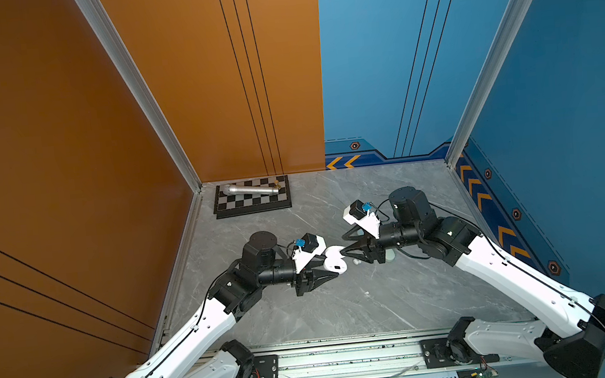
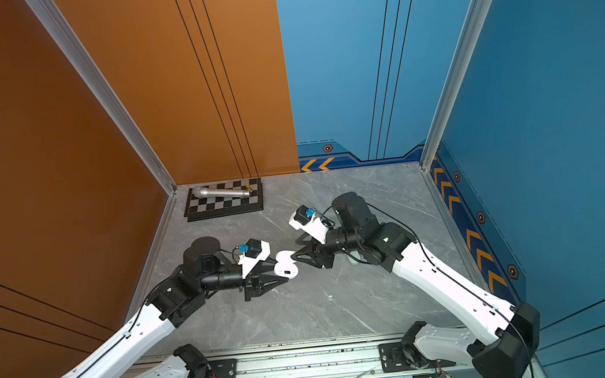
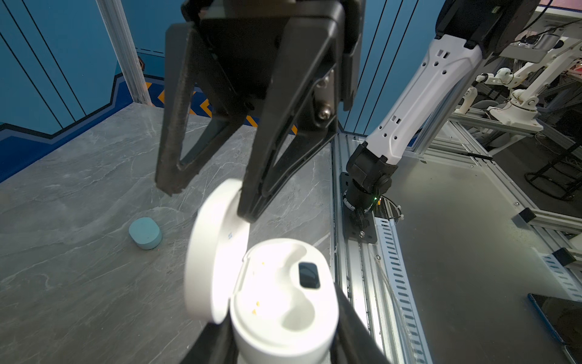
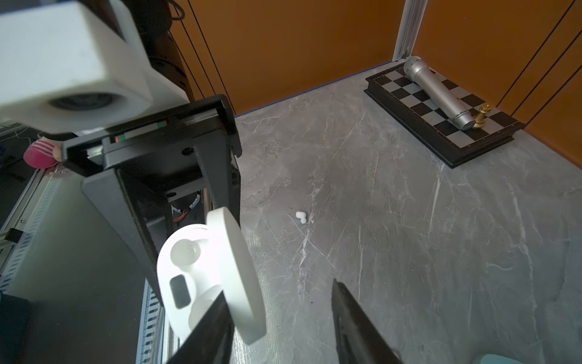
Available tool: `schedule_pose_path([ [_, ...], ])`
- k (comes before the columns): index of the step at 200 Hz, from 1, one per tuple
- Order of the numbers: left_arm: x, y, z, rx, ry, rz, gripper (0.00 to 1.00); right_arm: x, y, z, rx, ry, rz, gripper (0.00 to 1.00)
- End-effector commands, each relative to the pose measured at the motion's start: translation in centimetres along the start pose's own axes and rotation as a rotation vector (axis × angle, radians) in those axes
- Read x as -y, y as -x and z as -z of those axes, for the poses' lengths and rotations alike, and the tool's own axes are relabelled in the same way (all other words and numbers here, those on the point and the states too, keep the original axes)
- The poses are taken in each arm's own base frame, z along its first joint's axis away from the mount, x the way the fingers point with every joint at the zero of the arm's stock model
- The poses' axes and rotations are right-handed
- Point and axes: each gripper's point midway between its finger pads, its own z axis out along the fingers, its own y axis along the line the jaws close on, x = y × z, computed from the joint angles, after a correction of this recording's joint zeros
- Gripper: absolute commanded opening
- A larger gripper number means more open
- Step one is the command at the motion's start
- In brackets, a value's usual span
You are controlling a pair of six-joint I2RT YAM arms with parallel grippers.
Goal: Insert wireless bluetooth earbuds into charging case
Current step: Open the charging case.
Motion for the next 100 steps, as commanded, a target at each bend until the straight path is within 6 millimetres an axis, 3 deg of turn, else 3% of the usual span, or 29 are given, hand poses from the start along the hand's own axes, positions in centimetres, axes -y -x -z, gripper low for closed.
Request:
schedule_pose_path([
  [1, 0.13, 1.33, 0.21, 0.032, -0.011, -0.013, 0.0, -0.44, -0.02, -0.18, 0.009, 0.019, 0.024, 0.5],
  [100, -0.32, 2.12, -0.34, 0.048, -0.013, 0.026, 0.0, -1.18, -0.06, -0.17, 0.015, 0.051, 0.044, 0.26],
])
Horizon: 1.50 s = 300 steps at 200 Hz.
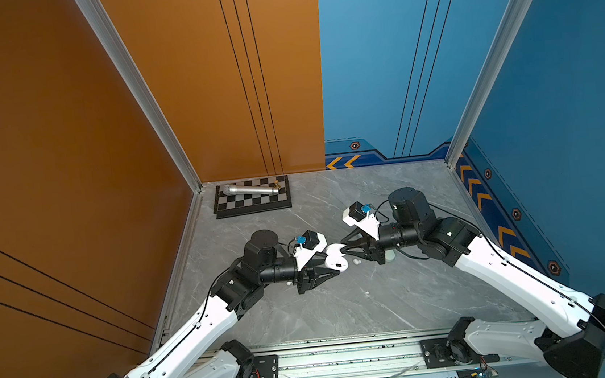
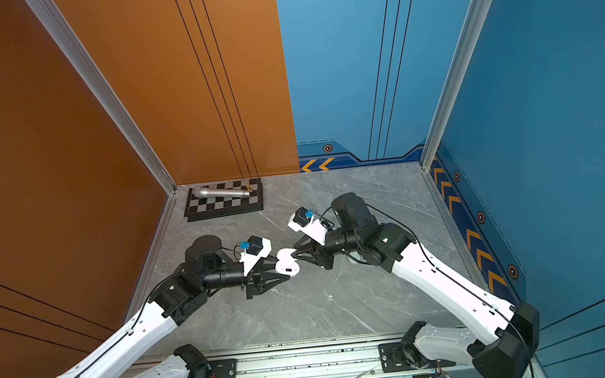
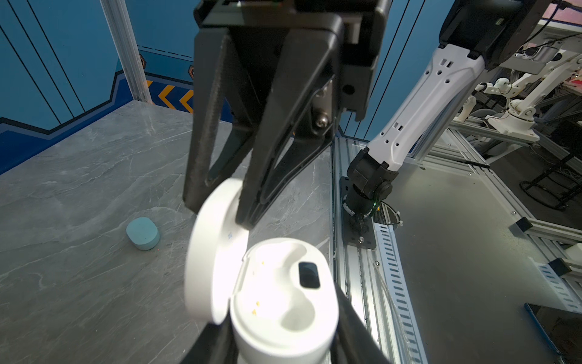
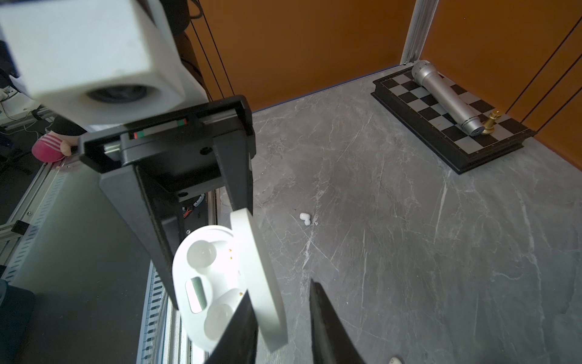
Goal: Insert wireless bluetooth earbuds into charging case
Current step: Open the charging case.
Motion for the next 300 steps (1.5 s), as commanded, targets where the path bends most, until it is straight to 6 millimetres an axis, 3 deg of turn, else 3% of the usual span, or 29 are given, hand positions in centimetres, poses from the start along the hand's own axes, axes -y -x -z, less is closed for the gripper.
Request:
schedule_pose_path([
  [1, 0.2, 2.0, 0.1, 0.045, -0.014, -0.014, 0.0, -0.6, 0.0, 0.0, 0.011, 0.022, 0.02, 0.26],
  [88, 0.1, 1.7, 0.2, 0.044, -0.001, -0.004, 0.0, -0.6, 0.2, 0.5, 0.021, -0.002, 0.047, 0.04],
  [97, -0.1, 1.7, 0.2, 0.045, 0.009, -0.002, 0.13, -0.6, 0.2, 0.5, 0.022, -0.008, 0.052, 0.03],
  [111, -0.1, 1.7, 0.2, 0.045, 0.014, 0.0, 0.24, -0.5, 0.4, 0.7, 0.027, -0.022, 0.059, 0.02],
  [125, -0.2, 1.7, 0.3, 0.046, 0.026, 0.007, 0.52, -0.3, 0.6, 1.0, 0.031, -0.04, 0.071, 0.02],
  [137, -0.3, 1.7, 0.6, 0.05, 0.047, 0.005, 0.69, -0.2, 0.7, 1.2, 0.033, -0.062, 0.081, 0.02],
  [162, -0.6, 2.1, 1.8, 0.056, 0.122, -0.029, 0.85, 0.5, 0.5, 1.7, 0.025, -0.122, 0.097, 0.03],
  [203, -1.4, 4.9, 4.0, 0.073, 0.251, -0.088, 0.85, 0.8, -0.6, 1.0, -0.063, -0.23, 0.183, 0.03],
  [227, -1.9, 5.9, 4.4, 0.025, 0.306, -0.149, 0.73, 1.0, -0.1, 0.8, -0.064, -0.286, 0.233, 0.03],
  [271, -0.6, 4.8, 3.4, -0.103, 0.29, -0.298, 0.62, 0.7, 1.2, 0.5, -0.002, -0.314, 0.249, 0.03],
  [300, -0.9, 3.9, 2.9, -0.138, 0.313, -0.302, 0.52, 0.0, 1.4, 0.7, 0.024, -0.291, 0.253, 0.03],
])
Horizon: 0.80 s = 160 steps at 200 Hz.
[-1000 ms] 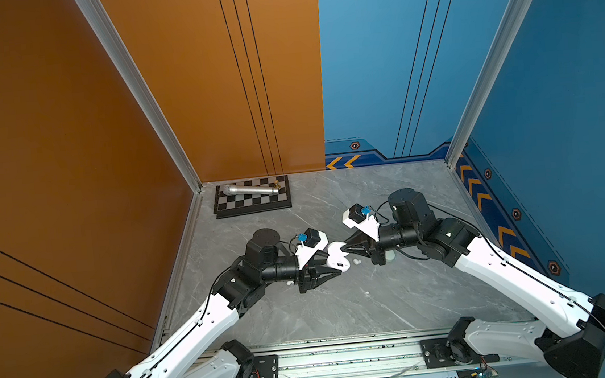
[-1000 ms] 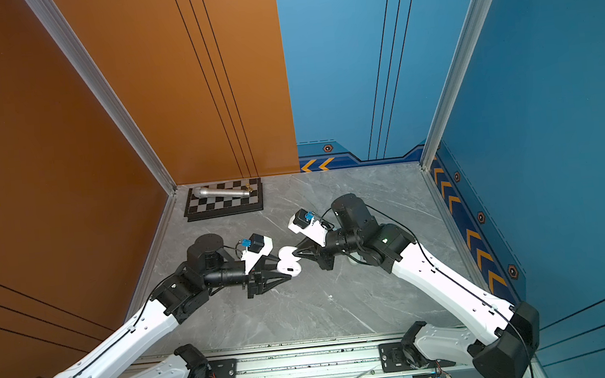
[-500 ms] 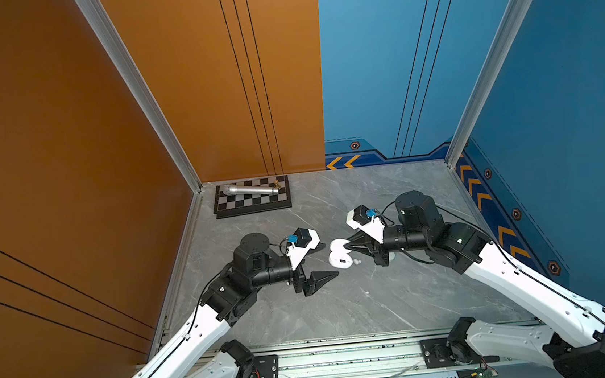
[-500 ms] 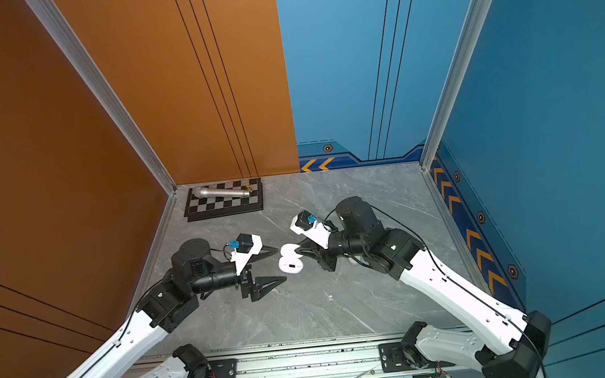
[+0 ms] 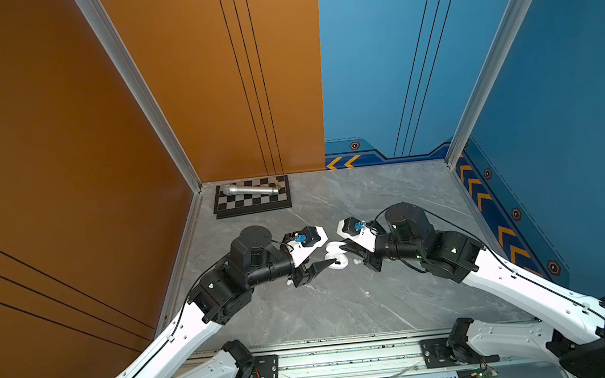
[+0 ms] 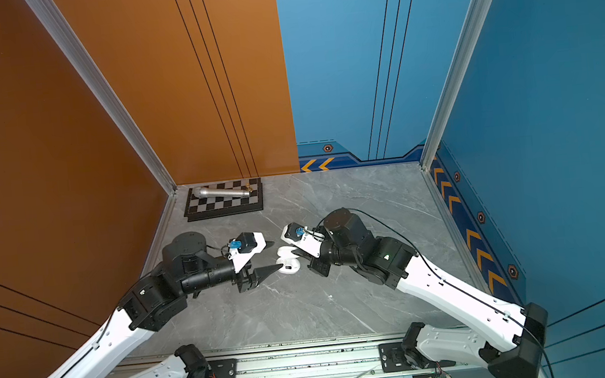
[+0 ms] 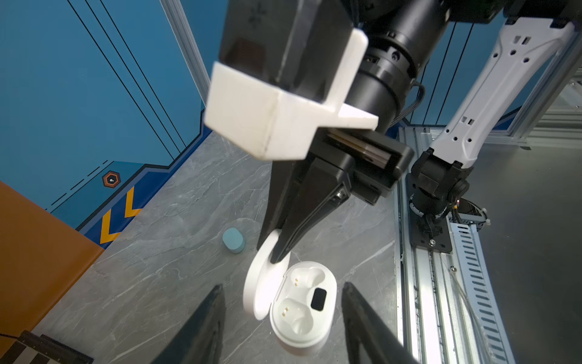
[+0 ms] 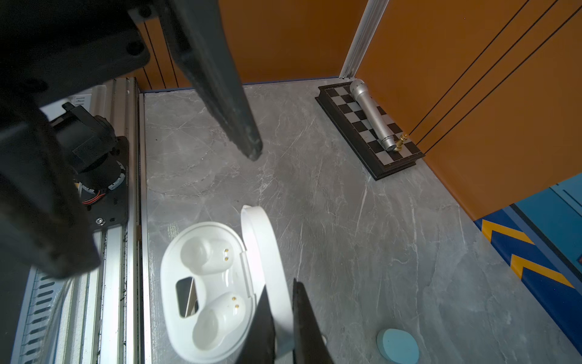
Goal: Insert wireless bluetooth earbuds into charging case
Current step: Open the charging case.
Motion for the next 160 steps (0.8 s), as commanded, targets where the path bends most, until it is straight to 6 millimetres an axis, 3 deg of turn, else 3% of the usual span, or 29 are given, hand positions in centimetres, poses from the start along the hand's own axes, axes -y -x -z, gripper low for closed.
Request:
schedule_pose_path([
  [1, -0.4, -1.4, -0.2, -0.077, 0.042, -0.043, 0.51, 0.1, 1.3, 0.9, 0.061, -0.025, 0.014, 0.03],
  [19, -0.5, -1.5, -0.5, -0.089, 0.052, -0.047, 0.45, -0.6, 1.3, 1.1, 0.073, 0.007, 0.016, 0.03],
  [79, -1.4, -1.1, -1.0, -0.081, 0.088, -0.051, 0.43, -2.0, 1.1, 1.2, 0.087, 0.076, 0.013, 0.03],
  [160, -1.1, -0.7, -2.0, -0.048, 0.068, -0.022, 0.19, -2.3, 1.2, 0.8, 0.094, 0.092, 0.0, 0.03],
])
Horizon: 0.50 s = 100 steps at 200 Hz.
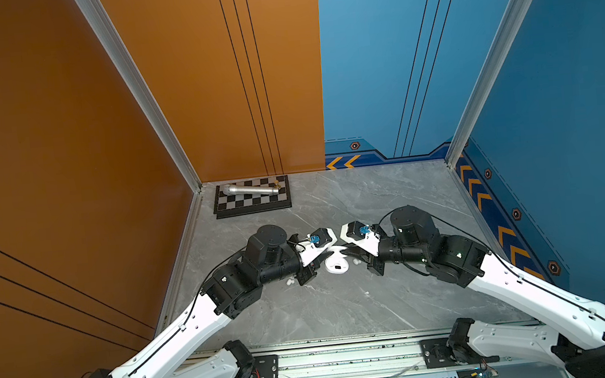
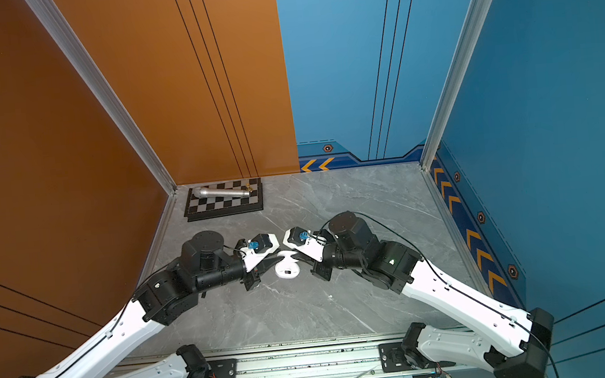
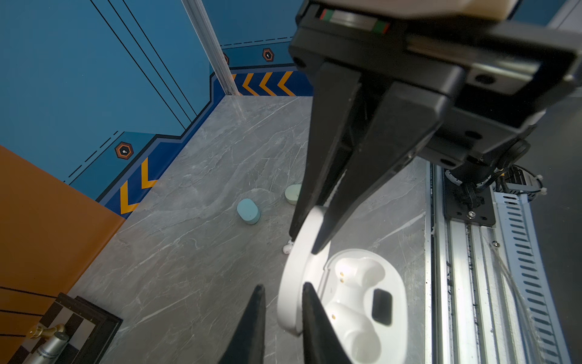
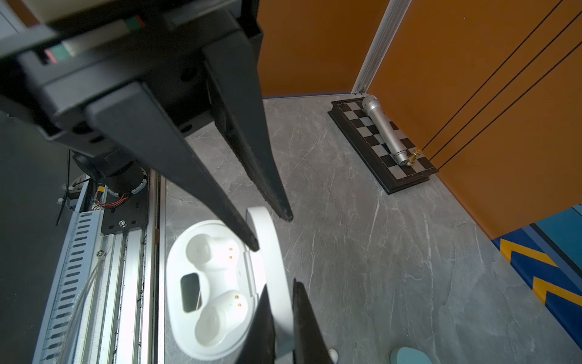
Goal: Insert wireless bluetooth earbuds into charging case
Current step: Open the charging case.
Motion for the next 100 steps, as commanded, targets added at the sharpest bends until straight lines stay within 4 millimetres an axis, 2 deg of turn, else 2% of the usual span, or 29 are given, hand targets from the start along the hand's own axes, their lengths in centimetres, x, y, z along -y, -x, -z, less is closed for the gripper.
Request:
schedule_pose_path([
  [1, -0.1, 1.4, 0.0, 0.052, 0.006, 0.004, 0.18, -0.8, 0.7, -0.1, 0.036, 0.033, -0.009, 0.03],
  [20, 0.0, 1.3, -0.2, 0.053, 0.001, 0.011, 0.13, -0.7, 0.5, -0.3, 0.028, 0.027, -0.017, 0.03],
  [43, 0.2, 1.9, 0.1, 0.082, -0.009, 0.009, 0.12, -0.4, 0.2, -0.5, 0.016, 0.015, -0.024, 0.04],
  [46, 0.4, 0.8, -0.3, 0.063, -0.017, 0.018, 0.11, -0.4, 0.2, -0.5, 0.015, 0.013, -0.024, 0.04],
  [68, -0.3, 0.6, -0.3, 0.061, 0.027, 0.079, 0.07, 0.2, 0.0, -0.8, 0.006, -0.011, -0.034, 0.07],
  [84, 0.0, 0.3, -0.2, 0.063, 0.017, 0.088, 0.0, 0.6, 0.0, -0.8, 0.006, -0.028, -0.047, 0.1],
  [100, -0.1, 0.0, -0.2, 0.061, 0.027, 0.108, 0.0, 1.2, 0.1, -0.6, 0.01, -0.057, -0.067, 0.16],
])
